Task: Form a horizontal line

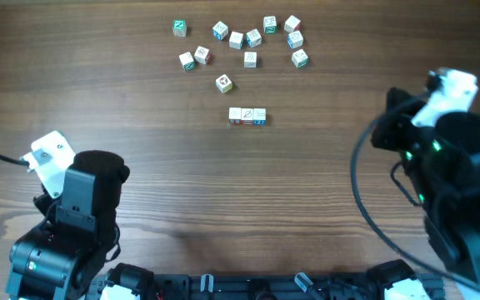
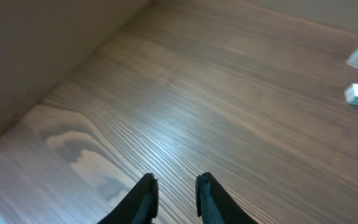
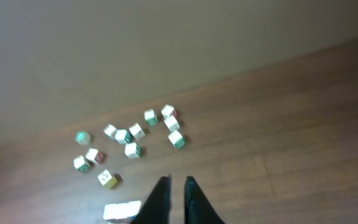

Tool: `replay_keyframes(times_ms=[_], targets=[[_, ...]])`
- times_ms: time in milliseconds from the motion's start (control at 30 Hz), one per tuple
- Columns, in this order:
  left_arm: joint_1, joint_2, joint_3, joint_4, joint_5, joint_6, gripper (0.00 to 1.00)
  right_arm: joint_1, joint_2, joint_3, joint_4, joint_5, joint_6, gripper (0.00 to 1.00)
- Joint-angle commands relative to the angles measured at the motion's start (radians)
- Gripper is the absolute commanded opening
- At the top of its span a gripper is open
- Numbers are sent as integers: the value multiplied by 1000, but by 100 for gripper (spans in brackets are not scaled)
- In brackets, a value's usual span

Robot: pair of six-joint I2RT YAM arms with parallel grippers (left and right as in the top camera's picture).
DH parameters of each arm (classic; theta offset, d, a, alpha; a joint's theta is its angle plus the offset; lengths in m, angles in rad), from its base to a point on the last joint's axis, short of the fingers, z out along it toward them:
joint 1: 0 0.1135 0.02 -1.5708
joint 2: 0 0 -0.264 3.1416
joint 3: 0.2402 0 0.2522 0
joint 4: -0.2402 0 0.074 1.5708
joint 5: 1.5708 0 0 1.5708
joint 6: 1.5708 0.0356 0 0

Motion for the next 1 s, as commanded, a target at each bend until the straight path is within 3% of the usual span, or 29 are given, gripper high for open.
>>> replay_keyframes(times_ms=[0,167,333,367,400,433,467,600,967], targets=[[3,-18,0,-11,-71,-3,29,0,-59,18,-11,53,5,25],[3,-40,0,-116,-71,-126,34,0,-82,18,-71,66,6,49],[3,-45,0,-227,-53,-245,42,0,-82,18,-117,65,7,63],[3,-45,0,-250,-49,-264,51,0,-82,18,-123,62,7,73],[3,-45,0,-274,-42,-273,71,0,-82,18,-129,62,7,82],[3,-45,0,-291,-33,-271,100,0,-82,18,-134,62,7,93],[3,-45,0,-310,-16,-271,100,0,-82,18,-139,62,6,100],[3,-45,0,-365,56,-271,100,0,-82,18,-175,62,6,100],[3,-45,0,-365,56,-271,100,0,-82,18,-258,62,6,100]])
